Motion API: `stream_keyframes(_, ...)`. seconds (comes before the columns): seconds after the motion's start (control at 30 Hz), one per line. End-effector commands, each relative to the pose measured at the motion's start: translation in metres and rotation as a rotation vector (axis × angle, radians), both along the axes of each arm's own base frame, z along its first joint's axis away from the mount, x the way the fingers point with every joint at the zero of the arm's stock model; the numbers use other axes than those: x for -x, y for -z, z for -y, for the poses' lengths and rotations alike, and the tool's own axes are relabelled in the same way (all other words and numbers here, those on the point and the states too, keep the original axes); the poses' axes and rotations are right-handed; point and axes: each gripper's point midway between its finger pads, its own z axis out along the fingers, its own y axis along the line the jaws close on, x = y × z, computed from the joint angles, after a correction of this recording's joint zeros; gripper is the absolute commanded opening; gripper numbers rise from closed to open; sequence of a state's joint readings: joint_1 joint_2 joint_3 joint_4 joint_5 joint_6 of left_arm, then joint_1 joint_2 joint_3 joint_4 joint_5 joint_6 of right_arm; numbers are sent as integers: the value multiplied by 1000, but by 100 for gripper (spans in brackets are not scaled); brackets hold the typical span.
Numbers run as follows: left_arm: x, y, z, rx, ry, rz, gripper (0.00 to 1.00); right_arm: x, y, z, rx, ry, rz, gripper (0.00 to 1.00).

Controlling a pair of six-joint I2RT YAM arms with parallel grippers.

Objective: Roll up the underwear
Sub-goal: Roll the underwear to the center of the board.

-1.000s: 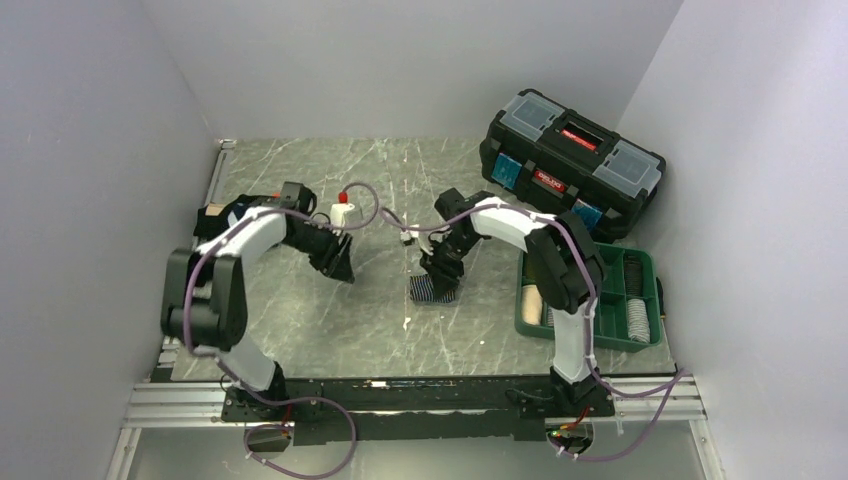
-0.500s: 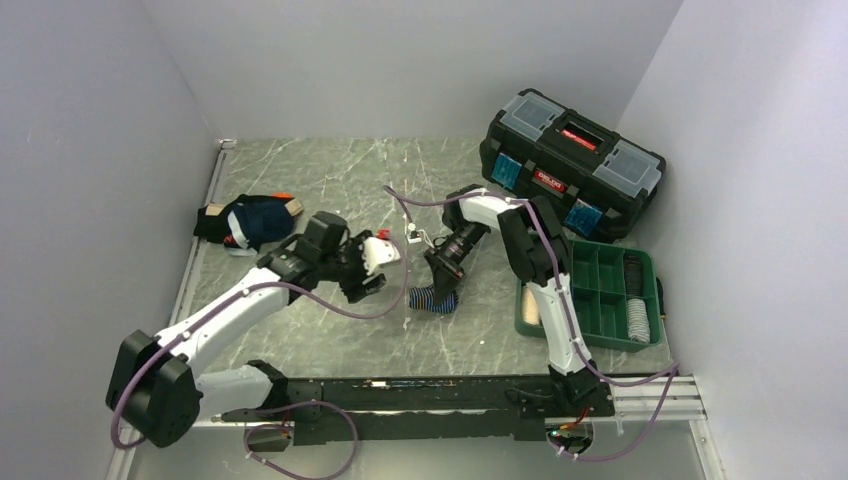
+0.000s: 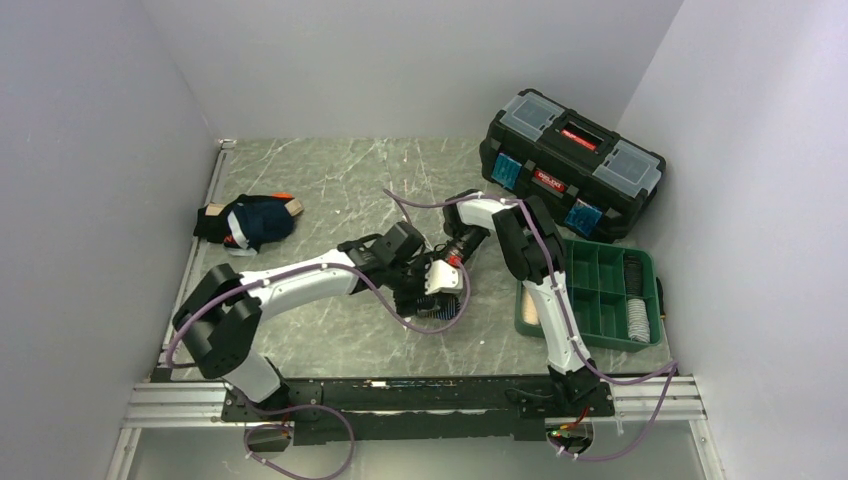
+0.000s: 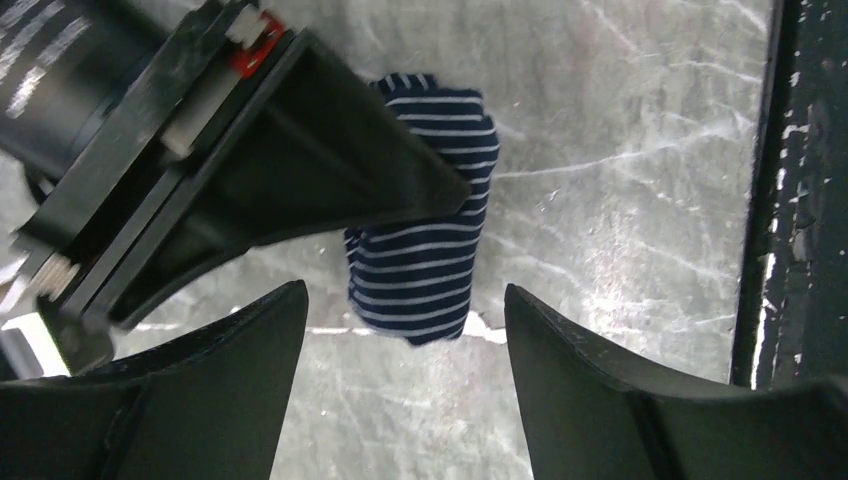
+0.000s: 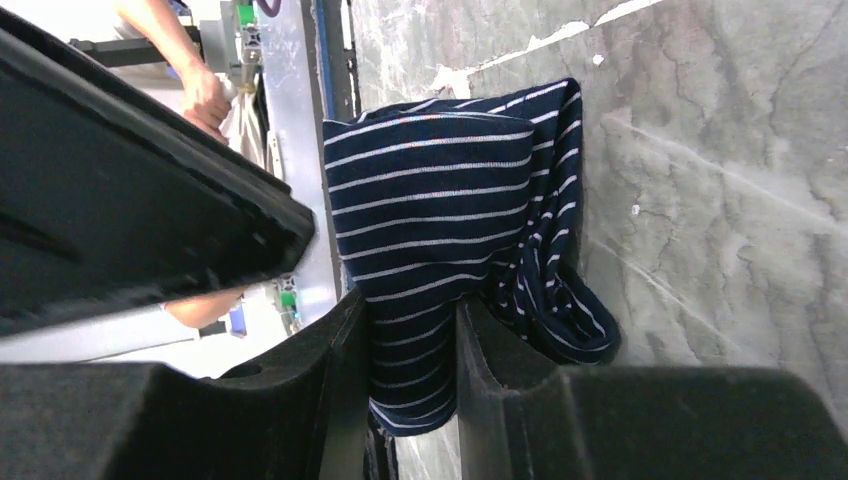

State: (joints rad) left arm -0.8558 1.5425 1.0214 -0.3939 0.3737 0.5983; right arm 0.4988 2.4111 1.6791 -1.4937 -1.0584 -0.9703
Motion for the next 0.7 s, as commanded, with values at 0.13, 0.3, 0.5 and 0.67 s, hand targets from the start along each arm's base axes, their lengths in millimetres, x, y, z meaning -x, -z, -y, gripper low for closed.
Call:
stream_keyframes(0.13,2,8,25,4,44,-36,81,-4,40,14,35,-95,107,0)
stream_keyframes(0.3,-2,25,29,-20,44,-55,82,-4,40,14,37,-94,107,0)
stream_keyframes(0.5,1,43,33,-40,48,-101,74,-3,42,14,41,-91,102,0)
stream_keyframes(0.67,11,62,28,-73,50,-165,50,-4,44,14,45,-88,100,0)
